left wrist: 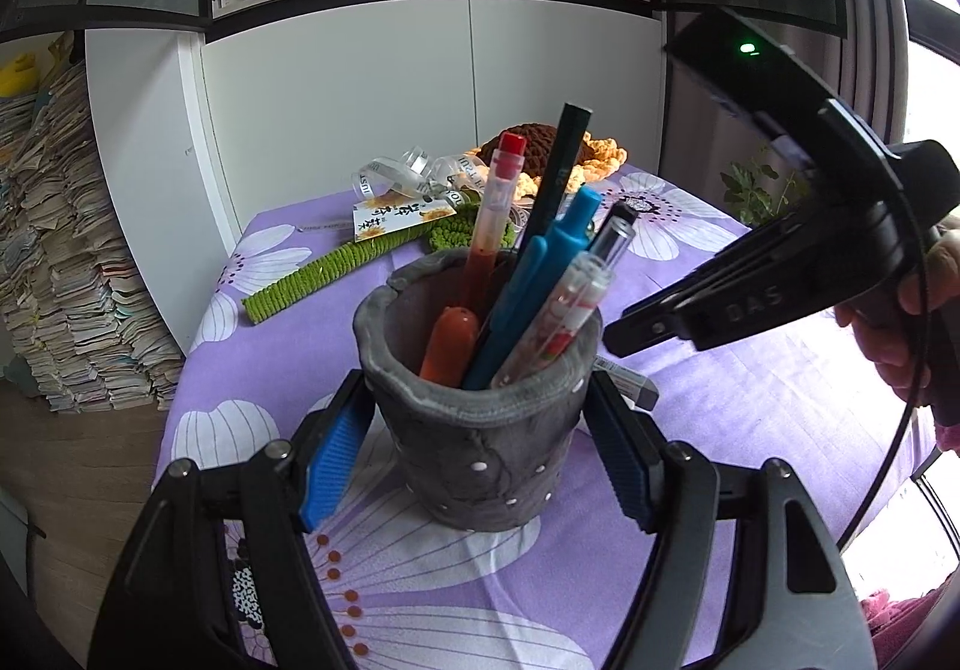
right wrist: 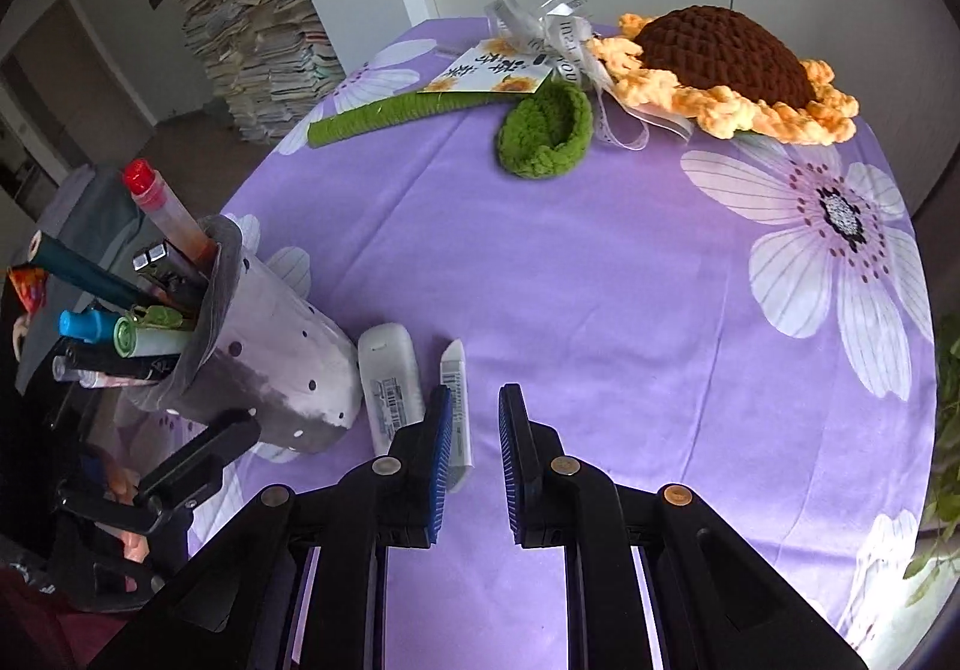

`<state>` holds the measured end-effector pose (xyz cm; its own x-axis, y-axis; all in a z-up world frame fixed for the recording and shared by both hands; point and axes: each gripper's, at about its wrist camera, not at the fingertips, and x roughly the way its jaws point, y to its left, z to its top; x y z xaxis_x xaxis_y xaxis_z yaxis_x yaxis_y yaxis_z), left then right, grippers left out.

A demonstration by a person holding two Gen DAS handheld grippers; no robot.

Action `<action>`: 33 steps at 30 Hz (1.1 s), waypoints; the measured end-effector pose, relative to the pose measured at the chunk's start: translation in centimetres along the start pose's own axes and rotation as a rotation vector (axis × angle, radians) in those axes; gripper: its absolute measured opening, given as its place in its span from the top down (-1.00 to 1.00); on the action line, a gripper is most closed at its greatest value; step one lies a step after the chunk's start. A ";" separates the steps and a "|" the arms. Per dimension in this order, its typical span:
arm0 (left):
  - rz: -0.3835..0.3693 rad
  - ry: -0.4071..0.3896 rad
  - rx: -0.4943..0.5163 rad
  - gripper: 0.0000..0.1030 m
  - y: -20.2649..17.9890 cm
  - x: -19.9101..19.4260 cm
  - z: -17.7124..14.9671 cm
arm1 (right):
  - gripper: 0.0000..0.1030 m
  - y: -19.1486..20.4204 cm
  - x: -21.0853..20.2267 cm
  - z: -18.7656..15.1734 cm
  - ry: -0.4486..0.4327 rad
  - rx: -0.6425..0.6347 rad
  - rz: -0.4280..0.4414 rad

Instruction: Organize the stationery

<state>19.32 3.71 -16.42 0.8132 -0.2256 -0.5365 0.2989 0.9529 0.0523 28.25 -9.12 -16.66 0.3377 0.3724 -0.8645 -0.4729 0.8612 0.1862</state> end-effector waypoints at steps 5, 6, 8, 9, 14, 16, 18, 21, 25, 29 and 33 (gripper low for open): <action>-0.002 0.000 -0.003 -0.39 0.0 0.0 -0.1 | 0.71 0.6 1.7 1.1 0.047 -0.028 -0.010; -0.002 0.000 -0.002 -0.39 0.0 0.0 -0.1 | 0.71 0.7 2.0 1.3 0.055 -0.028 -0.012; -0.001 0.000 0.000 -0.39 0.0 0.0 -0.1 | 0.71 0.8 2.6 1.6 0.074 -0.028 -0.003; -0.001 0.000 0.001 -0.39 0.0 0.0 -0.1 | 0.71 0.8 2.8 1.7 0.082 -0.028 -0.002; -0.006 -0.001 -0.002 -0.39 0.1 0.0 -0.1 | 0.72 0.5 3.8 1.8 0.105 -0.004 0.014; -0.006 -0.001 -0.002 -0.39 0.1 -0.1 -0.1 | 0.77 0.1 2.8 1.8 0.068 0.033 0.016; -0.006 0.000 -0.002 -0.39 0.1 0.0 -0.1 | 0.77 -0.2 0.7 1.5 -0.004 0.066 0.027; -0.005 -0.002 -0.003 -0.39 0.1 -0.1 -0.1 | 0.77 0.3 -2.8 0.9 -0.103 0.064 0.041; -0.007 -0.001 -0.007 -0.39 0.1 0.0 -0.1 | 0.79 2.0 -7.6 0.4 -0.248 0.022 0.026; -0.008 0.003 -0.010 -0.38 0.0 -0.1 0.1 | 0.83 4.2 -10.2 1.5 -0.326 -0.067 -0.015; -0.008 0.004 -0.003 -0.38 0.0 -0.1 0.0 | 0.83 1.5 -7.4 1.1 -0.204 -0.015 -0.034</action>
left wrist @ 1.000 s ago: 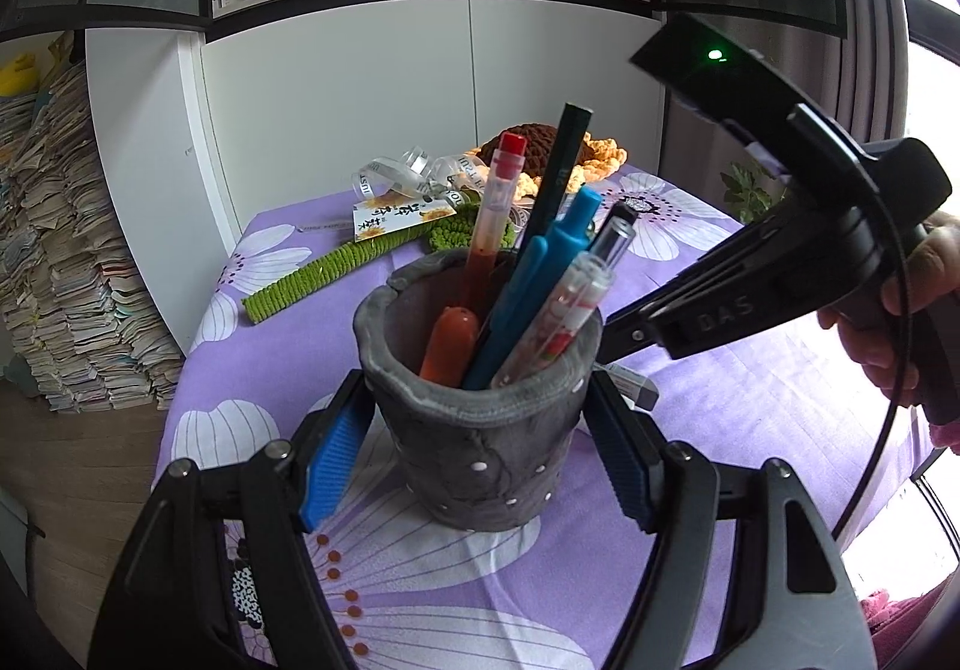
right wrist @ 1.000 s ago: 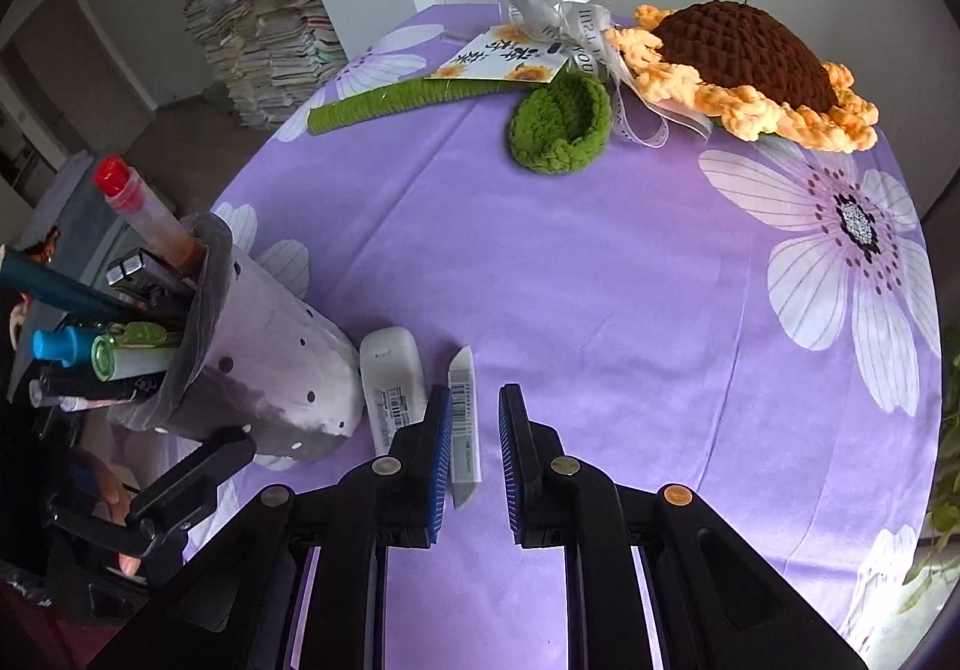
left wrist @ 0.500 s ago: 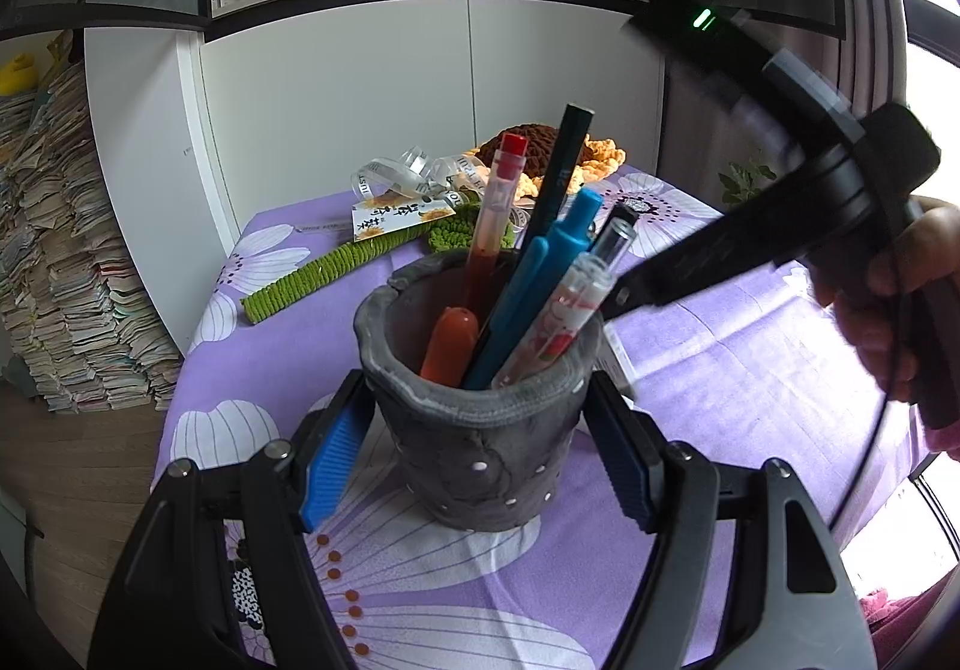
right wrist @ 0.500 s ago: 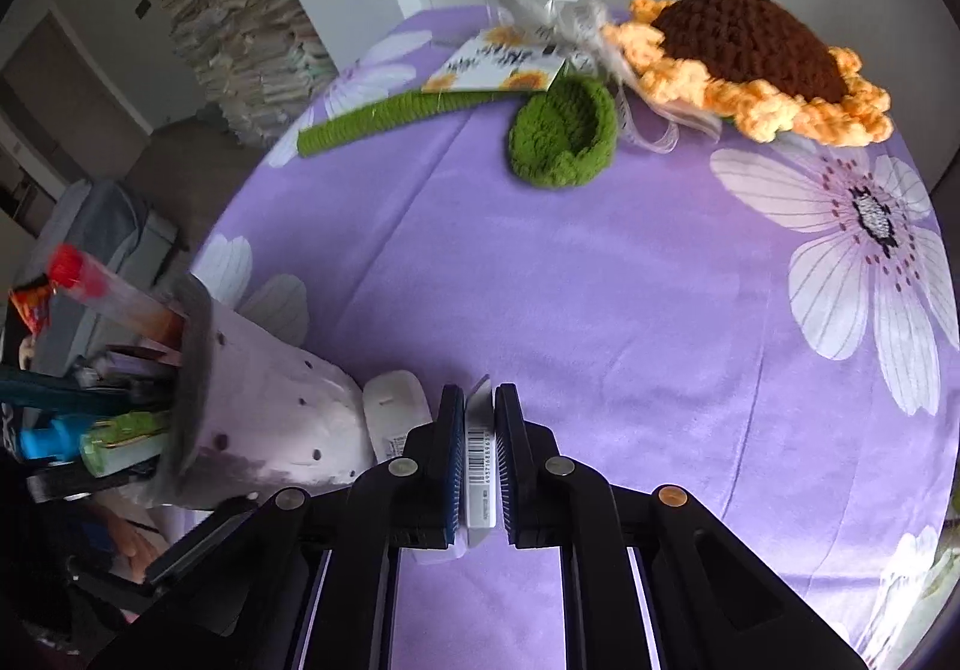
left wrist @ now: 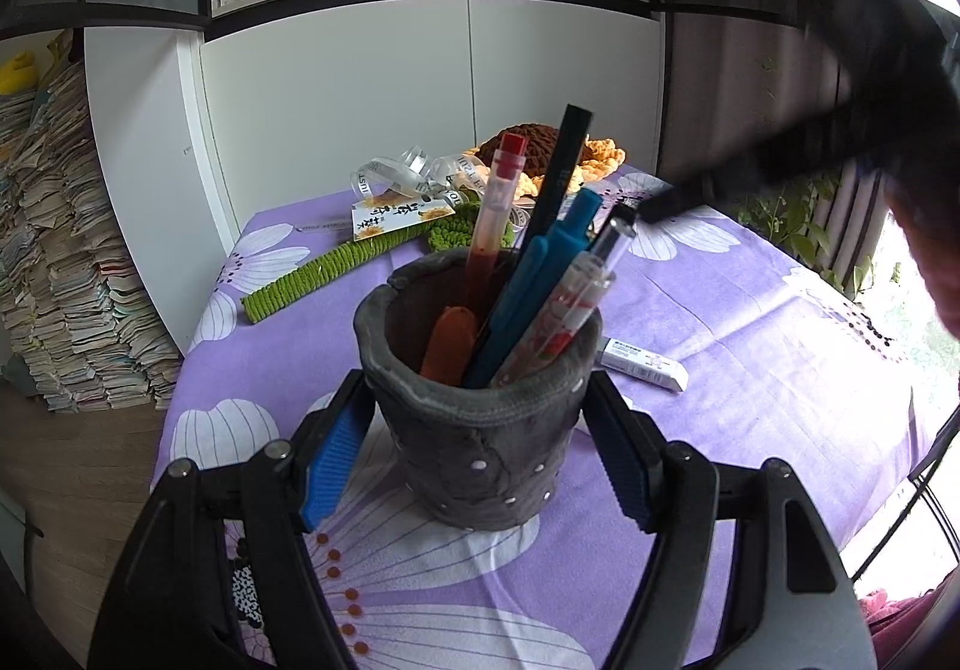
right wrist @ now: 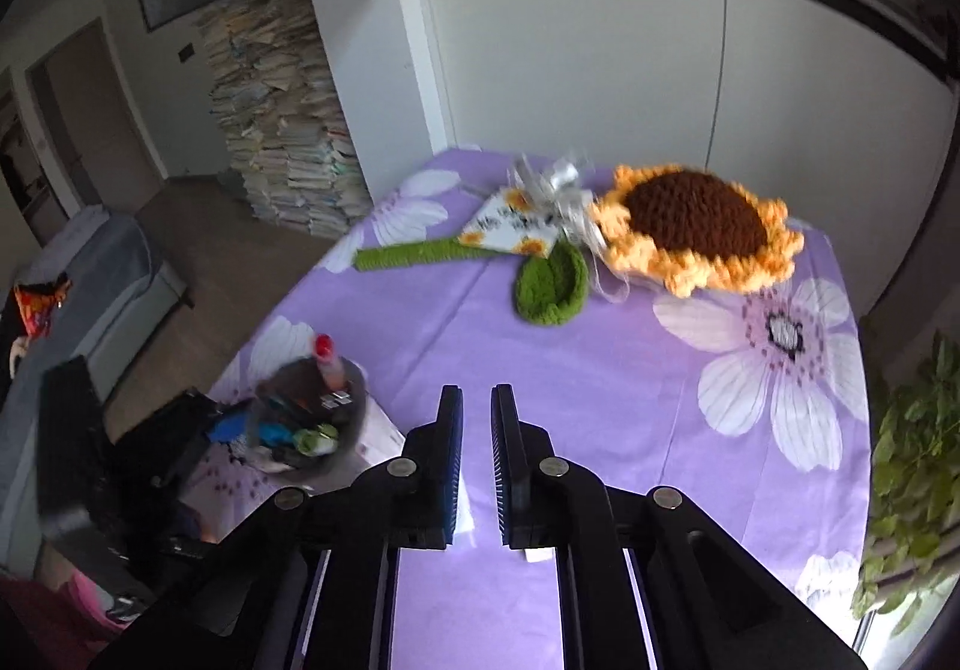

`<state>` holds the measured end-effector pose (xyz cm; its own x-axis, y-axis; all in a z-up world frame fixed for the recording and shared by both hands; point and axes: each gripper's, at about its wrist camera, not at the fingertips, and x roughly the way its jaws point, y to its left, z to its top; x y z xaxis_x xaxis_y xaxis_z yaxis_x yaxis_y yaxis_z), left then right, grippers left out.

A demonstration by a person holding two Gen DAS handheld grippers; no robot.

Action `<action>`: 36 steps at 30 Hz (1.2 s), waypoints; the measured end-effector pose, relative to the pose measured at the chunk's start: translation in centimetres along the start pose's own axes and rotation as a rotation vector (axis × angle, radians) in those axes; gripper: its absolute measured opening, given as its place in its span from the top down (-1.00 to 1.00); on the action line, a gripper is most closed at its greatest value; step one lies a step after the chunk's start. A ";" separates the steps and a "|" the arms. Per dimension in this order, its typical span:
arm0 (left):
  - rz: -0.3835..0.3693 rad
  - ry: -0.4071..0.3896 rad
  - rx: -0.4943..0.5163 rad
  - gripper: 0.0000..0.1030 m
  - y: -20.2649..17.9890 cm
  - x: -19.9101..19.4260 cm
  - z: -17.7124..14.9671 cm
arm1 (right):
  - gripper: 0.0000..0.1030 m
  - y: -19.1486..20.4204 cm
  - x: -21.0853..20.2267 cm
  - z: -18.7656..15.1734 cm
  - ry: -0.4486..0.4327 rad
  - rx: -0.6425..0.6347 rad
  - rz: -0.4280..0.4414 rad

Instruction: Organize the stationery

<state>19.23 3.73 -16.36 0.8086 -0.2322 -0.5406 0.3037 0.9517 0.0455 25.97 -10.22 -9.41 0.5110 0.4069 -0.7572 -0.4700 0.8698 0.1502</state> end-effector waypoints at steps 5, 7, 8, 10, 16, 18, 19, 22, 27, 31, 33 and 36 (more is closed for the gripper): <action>-0.005 0.000 -0.002 -0.38 0.1 0.1 0.0 | 0.82 -3.3 4.9 -4.1 0.243 0.054 -0.027; -0.006 0.003 -0.007 -0.39 0.1 0.3 0.0 | 0.82 -3.1 5.7 -5.2 0.268 0.015 -0.044; -0.006 0.004 -0.009 -0.39 0.1 0.3 0.0 | 0.82 -2.9 5.9 -5.6 0.268 -0.002 -0.043; -0.005 0.005 -0.006 -0.39 0.0 0.3 0.0 | 0.80 -2.8 6.2 -6.0 0.263 -0.013 -0.045; -0.001 0.007 0.001 -0.39 0.0 0.3 0.1 | -0.10 -3.0 6.2 -6.6 0.239 0.010 -0.026; -0.001 0.007 0.002 -0.39 0.0 0.3 0.1 | -0.10 -2.7 5.8 -6.4 0.209 0.003 -0.023; -0.001 0.007 0.001 -0.39 0.0 0.3 0.0 | -0.10 -2.5 5.7 -6.5 0.196 -0.011 -0.020; 0.000 0.007 -0.001 -0.39 0.0 0.3 0.0 | -0.01 -2.3 6.1 -6.7 0.213 -0.032 -0.062; 0.000 0.007 -0.001 -0.39 0.0 0.3 0.0 | 0.61 -2.7 6.8 -7.0 0.212 -0.023 -0.063; 0.000 0.005 0.000 -0.39 0.0 0.2 -0.1 | 0.68 -2.5 6.3 -6.7 0.202 -0.018 -0.061; 0.000 0.005 0.001 -0.39 0.0 0.2 -0.1 | 0.68 -2.5 4.9 -6.0 0.168 -0.005 -0.055; 0.001 0.004 0.002 -0.39 0.0 0.2 -0.1 | 0.68 -1.5 1.0 -4.2 0.082 -0.025 -0.015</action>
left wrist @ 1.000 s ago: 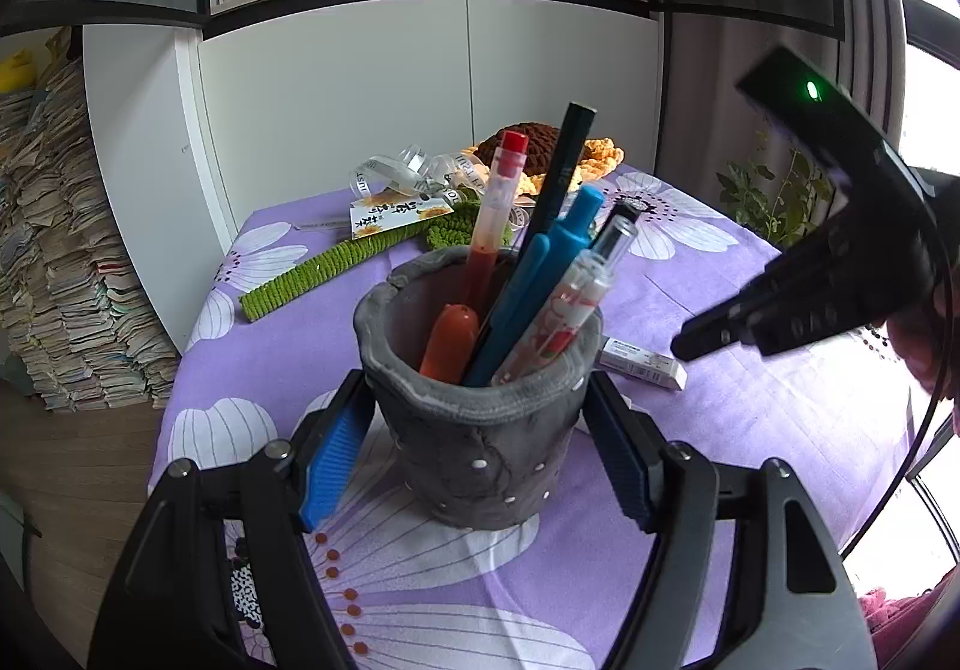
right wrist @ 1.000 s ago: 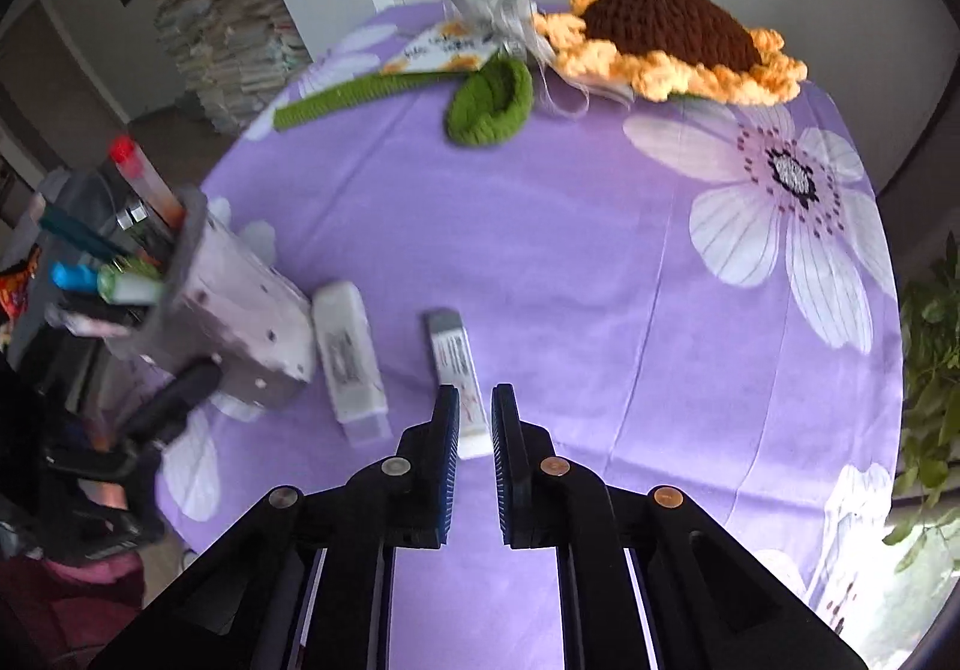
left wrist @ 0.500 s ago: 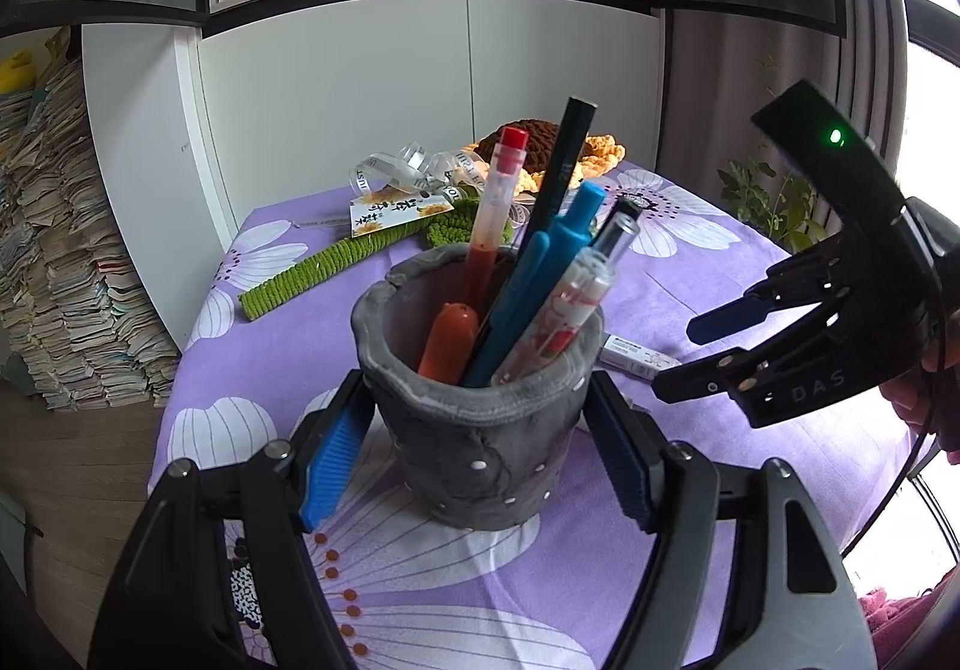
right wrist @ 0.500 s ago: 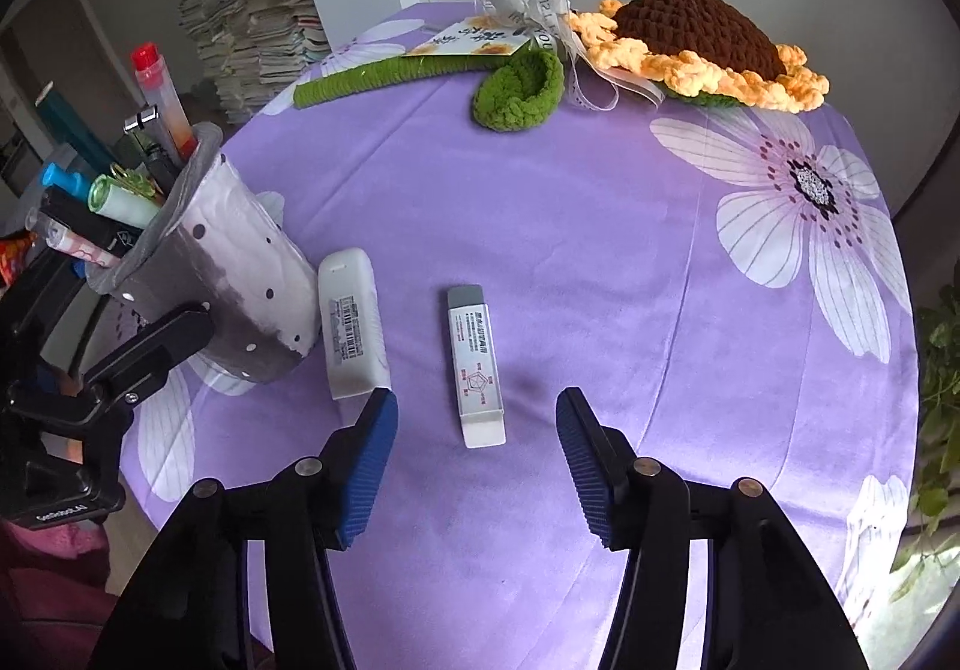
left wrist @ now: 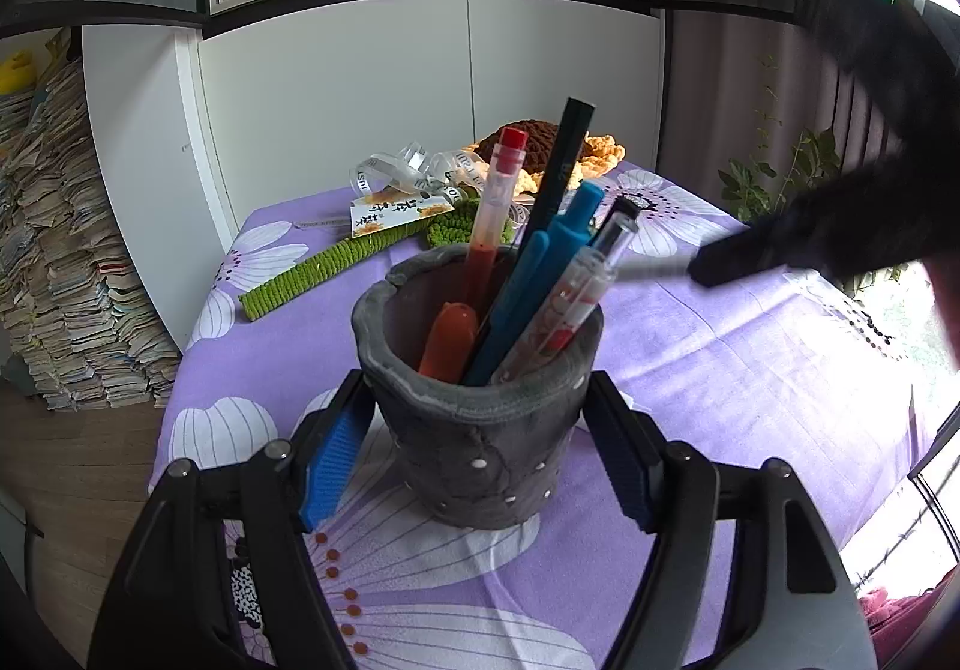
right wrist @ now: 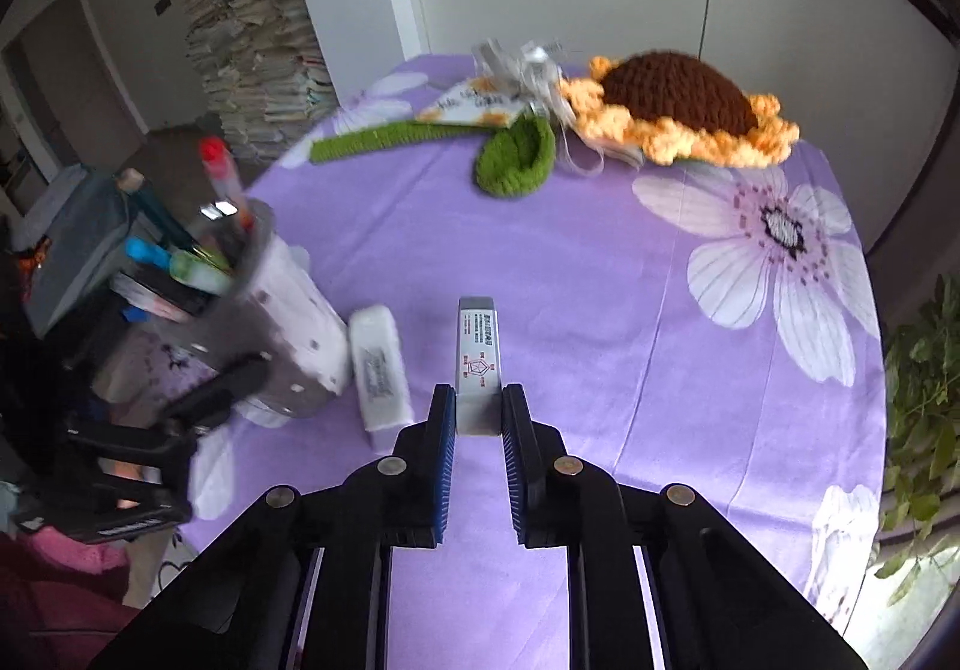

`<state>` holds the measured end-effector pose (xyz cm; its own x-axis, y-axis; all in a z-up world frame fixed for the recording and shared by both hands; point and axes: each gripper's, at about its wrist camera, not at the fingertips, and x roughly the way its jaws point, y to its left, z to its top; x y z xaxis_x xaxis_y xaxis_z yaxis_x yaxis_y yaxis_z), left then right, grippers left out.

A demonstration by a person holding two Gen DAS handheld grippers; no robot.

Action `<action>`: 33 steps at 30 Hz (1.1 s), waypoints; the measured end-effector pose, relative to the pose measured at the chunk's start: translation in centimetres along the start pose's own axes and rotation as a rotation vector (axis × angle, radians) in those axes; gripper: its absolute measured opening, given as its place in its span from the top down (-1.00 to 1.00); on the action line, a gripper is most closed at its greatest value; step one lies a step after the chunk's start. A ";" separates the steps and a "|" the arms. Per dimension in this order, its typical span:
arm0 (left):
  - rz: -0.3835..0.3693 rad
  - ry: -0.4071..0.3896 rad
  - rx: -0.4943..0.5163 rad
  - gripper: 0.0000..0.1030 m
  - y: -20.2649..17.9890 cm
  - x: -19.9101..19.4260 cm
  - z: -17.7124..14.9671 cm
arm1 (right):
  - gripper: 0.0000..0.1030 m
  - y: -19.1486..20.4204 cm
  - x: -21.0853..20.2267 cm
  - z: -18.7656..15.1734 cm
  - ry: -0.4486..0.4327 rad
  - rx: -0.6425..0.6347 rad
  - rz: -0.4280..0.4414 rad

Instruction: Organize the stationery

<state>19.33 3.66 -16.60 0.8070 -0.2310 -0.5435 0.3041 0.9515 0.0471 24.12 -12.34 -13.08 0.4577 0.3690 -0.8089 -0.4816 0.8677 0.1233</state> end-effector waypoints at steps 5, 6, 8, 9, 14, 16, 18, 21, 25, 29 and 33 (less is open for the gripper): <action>0.002 0.000 0.001 -0.39 0.0 0.0 0.0 | 0.68 3.5 -6.4 3.0 -0.098 -0.115 0.085; 0.001 0.001 0.001 -0.39 0.0 0.0 0.0 | 0.68 4.3 -7.2 3.5 -0.103 -0.146 0.095; 0.000 0.001 -0.001 -0.39 0.0 0.0 0.0 | 0.68 5.9 -8.7 4.5 -0.117 -0.208 0.103; 0.000 0.000 -0.001 -0.39 0.0 -0.1 -0.1 | 0.68 6.6 -9.1 4.9 -0.122 -0.231 0.103; 0.001 0.001 0.001 -0.39 0.0 -0.1 0.0 | 0.68 9.5 -8.4 6.0 -0.044 -0.326 0.161; 0.002 -0.001 0.008 -0.38 -0.1 -0.2 0.0 | 0.68 10.4 -6.7 6.4 0.027 -0.363 0.123; 0.003 -0.003 0.013 -0.38 0.0 -0.2 0.0 | 0.68 10.9 -5.2 7.0 0.090 -0.391 0.085; 0.004 -0.007 0.013 -0.37 0.1 -0.2 0.0 | 0.68 11.6 -3.9 8.0 0.165 -0.440 0.059; 0.002 -0.012 0.012 -0.38 0.2 -0.1 0.1 | 0.68 12.3 -3.0 9.3 0.206 -0.477 0.011; -0.009 -0.011 0.016 -0.39 0.2 0.1 0.1 | 0.68 13.7 -2.8 9.3 0.215 -0.522 0.008; -0.013 -0.001 0.014 -0.39 0.2 0.4 -0.1 | 0.68 14.8 -2.1 8.5 0.241 -0.571 0.003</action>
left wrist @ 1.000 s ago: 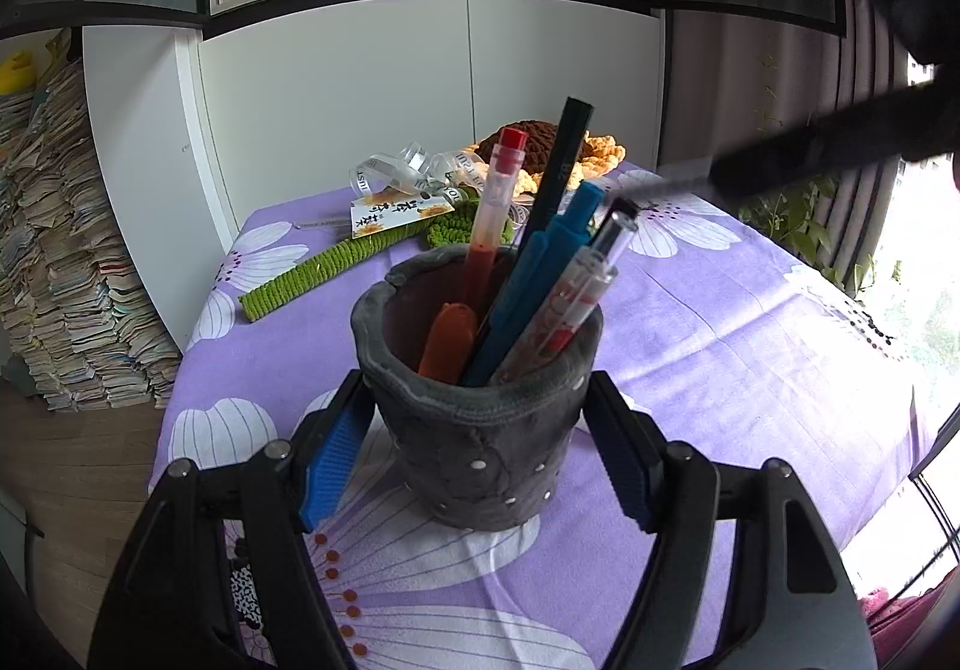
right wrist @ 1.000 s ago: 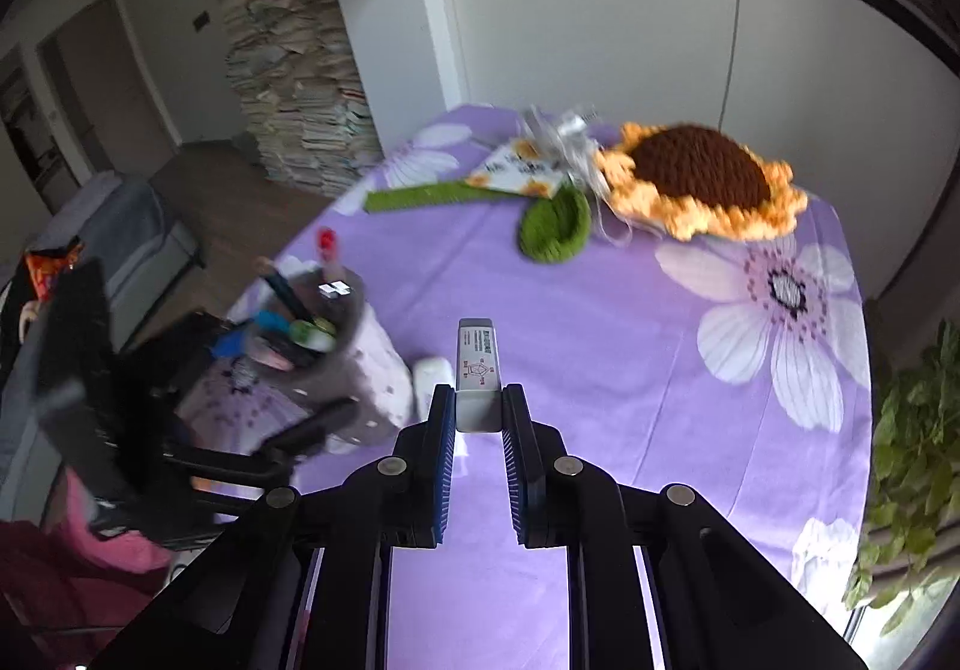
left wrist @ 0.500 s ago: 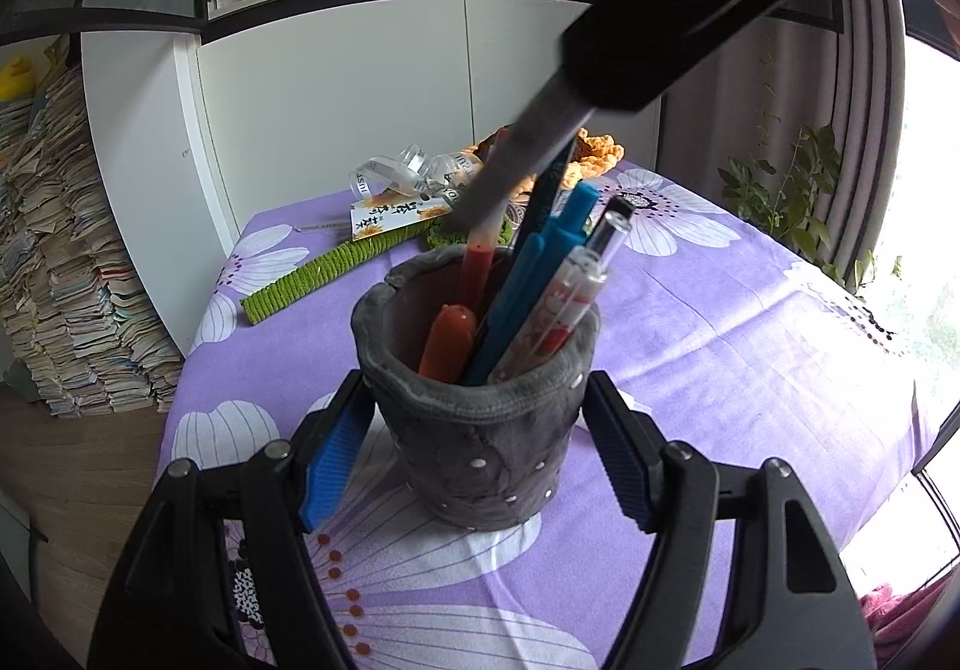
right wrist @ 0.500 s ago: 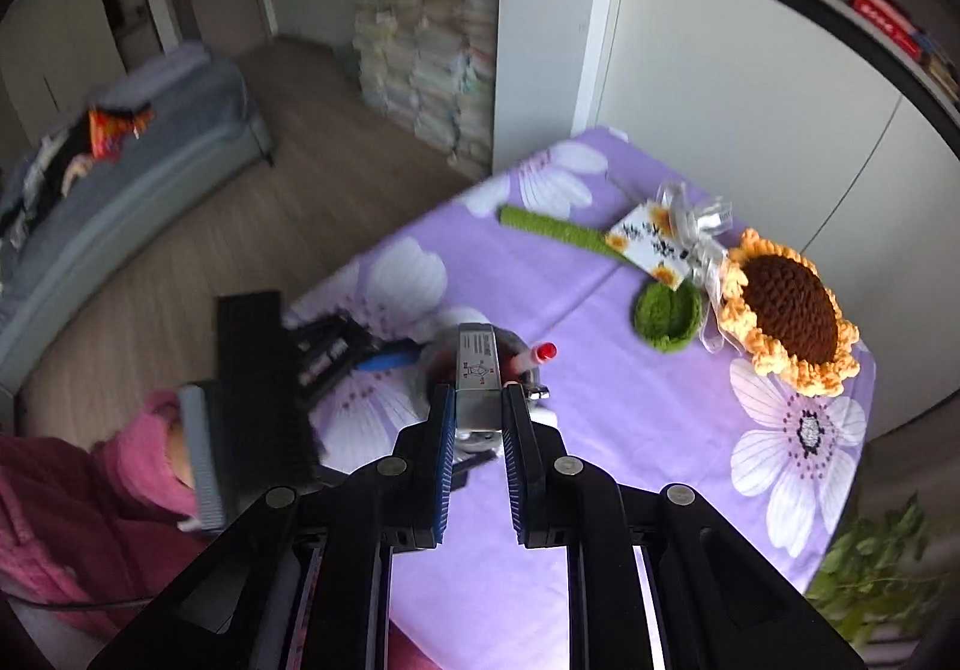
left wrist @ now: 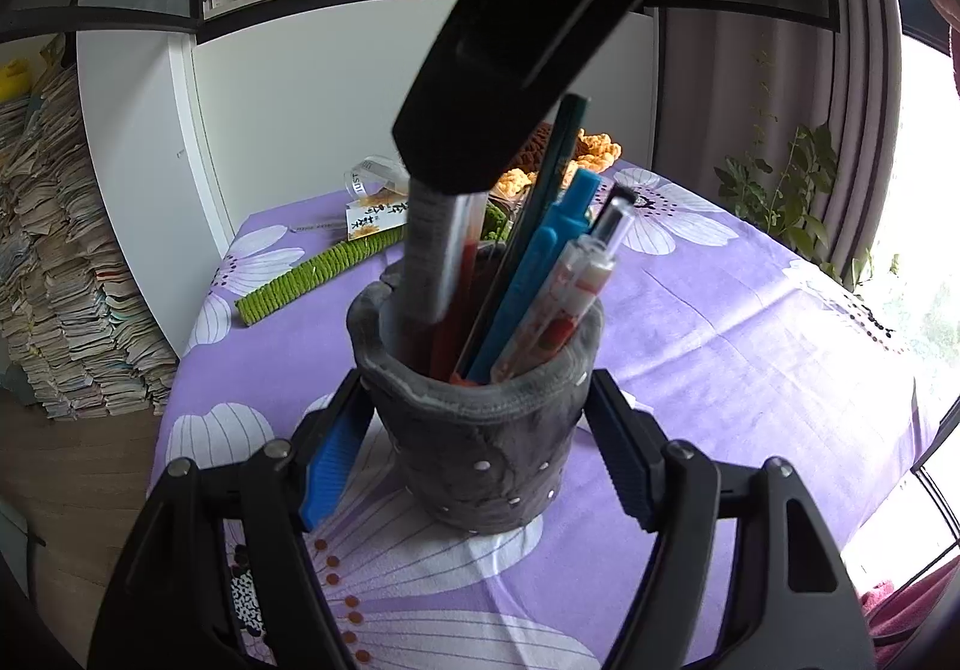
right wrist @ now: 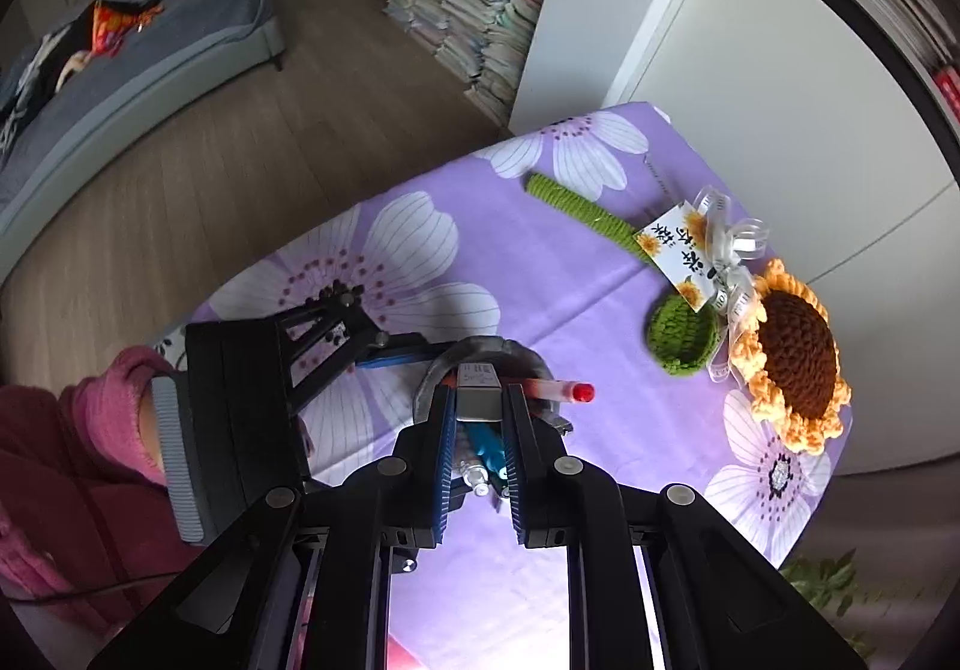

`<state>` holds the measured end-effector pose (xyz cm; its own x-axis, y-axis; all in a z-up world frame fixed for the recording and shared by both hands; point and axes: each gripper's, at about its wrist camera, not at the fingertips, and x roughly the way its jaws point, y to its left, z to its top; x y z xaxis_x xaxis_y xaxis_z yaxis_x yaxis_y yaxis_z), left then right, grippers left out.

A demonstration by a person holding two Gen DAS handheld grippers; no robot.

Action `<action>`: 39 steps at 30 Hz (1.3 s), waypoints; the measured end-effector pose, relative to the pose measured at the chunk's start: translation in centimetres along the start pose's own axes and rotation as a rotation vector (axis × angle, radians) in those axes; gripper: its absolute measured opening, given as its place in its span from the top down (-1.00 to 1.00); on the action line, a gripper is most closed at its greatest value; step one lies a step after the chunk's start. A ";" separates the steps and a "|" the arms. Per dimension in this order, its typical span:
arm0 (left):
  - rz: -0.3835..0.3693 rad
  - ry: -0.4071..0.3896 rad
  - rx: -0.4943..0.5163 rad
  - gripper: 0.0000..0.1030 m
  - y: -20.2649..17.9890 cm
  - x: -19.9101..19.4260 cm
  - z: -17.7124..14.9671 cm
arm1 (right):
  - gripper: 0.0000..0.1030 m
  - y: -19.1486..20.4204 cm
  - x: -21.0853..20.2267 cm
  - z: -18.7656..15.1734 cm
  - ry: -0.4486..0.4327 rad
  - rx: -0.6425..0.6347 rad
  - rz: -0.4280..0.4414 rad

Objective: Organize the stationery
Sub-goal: 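Lift the white correction pen and drop it into the grey cup, then grasp the white glue tube with the right gripper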

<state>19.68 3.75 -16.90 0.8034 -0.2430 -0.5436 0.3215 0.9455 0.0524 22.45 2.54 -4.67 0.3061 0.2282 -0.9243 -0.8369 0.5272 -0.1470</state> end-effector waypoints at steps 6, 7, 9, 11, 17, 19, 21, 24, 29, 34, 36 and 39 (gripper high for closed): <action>-0.002 -0.005 -0.007 -0.39 0.1 -0.1 -0.2 | 0.68 -1.6 -0.3 -0.3 -0.030 0.092 0.031; -0.002 -0.004 -0.008 -0.39 0.1 0.0 -0.2 | 0.68 -2.2 -0.9 -0.7 -0.059 0.121 0.046; -0.001 -0.004 -0.009 -0.39 0.0 -0.1 -0.3 | 0.68 -3.3 -2.5 -1.8 -0.142 0.179 0.060; 0.001 -0.008 -0.008 -0.39 0.0 -0.3 -0.2 | 0.68 -4.6 -3.0 -3.3 -0.183 0.241 0.048; -0.001 -0.017 -0.014 -0.39 0.1 -0.9 -0.1 | 0.67 -7.8 2.4 -9.3 -0.087 0.431 0.058; 0.003 -0.014 -0.012 -0.39 0.1 -0.9 0.0 | 0.67 -8.4 5.1 -10.9 -0.039 0.492 0.107; 0.010 -0.011 -0.008 -0.39 -0.1 -0.9 0.1 | 0.67 -9.0 7.3 -11.7 -0.019 0.543 0.156; 0.021 -0.014 -0.003 -0.39 -0.2 -1.1 0.2 | 0.67 -10.1 9.4 -11.1 -0.014 0.588 0.203; 0.030 -0.020 -0.002 -0.39 -0.1 -1.1 0.3 | 0.38 -9.8 11.2 -8.6 -0.002 0.527 0.207; 0.042 -0.019 0.010 -0.34 0.0 -1.2 0.2 | -0.02 -8.1 11.6 -7.5 -0.010 0.444 0.189; 0.040 -0.022 0.009 -0.33 0.2 -1.3 0.1 | -0.02 -7.6 11.9 -7.0 -0.004 0.412 0.159; 0.048 -0.025 0.004 -0.33 0.6 -1.6 -0.2 | -0.02 -7.3 12.5 -6.4 0.011 0.387 0.151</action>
<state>18.46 4.73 -16.14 0.8299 -0.2028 -0.5198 0.2845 0.9552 0.0815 29.46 -3.67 -17.43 0.1861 0.3186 -0.9294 -0.6386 0.7581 0.1320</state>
